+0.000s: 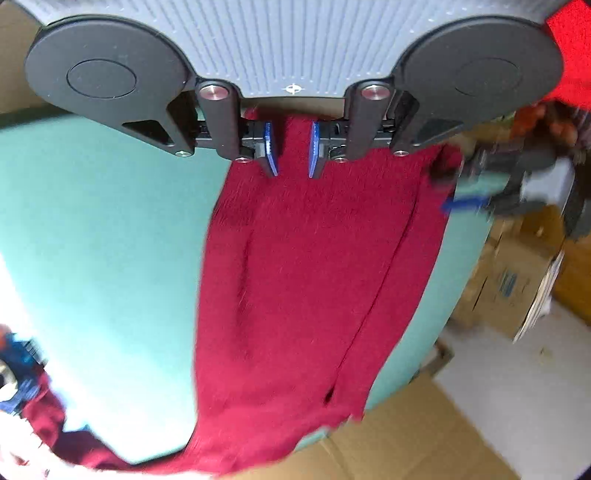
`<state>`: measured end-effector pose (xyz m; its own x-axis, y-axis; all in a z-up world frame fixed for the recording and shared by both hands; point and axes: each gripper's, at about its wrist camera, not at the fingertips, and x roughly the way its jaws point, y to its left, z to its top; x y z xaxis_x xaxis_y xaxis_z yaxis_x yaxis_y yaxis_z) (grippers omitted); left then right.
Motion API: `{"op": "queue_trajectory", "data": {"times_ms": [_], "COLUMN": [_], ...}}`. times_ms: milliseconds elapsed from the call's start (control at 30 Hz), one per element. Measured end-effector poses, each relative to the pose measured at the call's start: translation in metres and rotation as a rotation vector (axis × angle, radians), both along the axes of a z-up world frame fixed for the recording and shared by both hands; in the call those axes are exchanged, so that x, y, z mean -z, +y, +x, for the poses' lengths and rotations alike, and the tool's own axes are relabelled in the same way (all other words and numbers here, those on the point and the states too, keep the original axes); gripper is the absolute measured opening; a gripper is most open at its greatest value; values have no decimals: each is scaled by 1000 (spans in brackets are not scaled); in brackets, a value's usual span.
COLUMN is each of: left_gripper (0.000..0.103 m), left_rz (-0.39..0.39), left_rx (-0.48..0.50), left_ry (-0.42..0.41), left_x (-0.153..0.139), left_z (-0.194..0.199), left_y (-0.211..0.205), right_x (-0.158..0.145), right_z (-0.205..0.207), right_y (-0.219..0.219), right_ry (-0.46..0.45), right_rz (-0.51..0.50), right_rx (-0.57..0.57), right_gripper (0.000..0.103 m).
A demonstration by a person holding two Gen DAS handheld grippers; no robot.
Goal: Fold clothes
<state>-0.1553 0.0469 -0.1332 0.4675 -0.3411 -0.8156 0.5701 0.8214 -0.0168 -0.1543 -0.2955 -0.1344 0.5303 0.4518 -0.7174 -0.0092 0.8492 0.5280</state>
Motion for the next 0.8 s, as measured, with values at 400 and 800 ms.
{"op": "queue_trajectory", "data": {"times_ms": [400,800], "left_gripper": [68,77], "left_rz": [-38,65], "left_rx": [-54,-38], "left_ry": [-309,-335], "left_x": [-76,-69], "left_z": [106,159], "left_y": [-61,-141], "right_x": [-69,-16], "right_z": [75,197], "right_y": [-73,-237], "right_ry": [-113,108], "right_rz": [17,171], "right_rx": [496,910], "right_gripper": [41,59]}}
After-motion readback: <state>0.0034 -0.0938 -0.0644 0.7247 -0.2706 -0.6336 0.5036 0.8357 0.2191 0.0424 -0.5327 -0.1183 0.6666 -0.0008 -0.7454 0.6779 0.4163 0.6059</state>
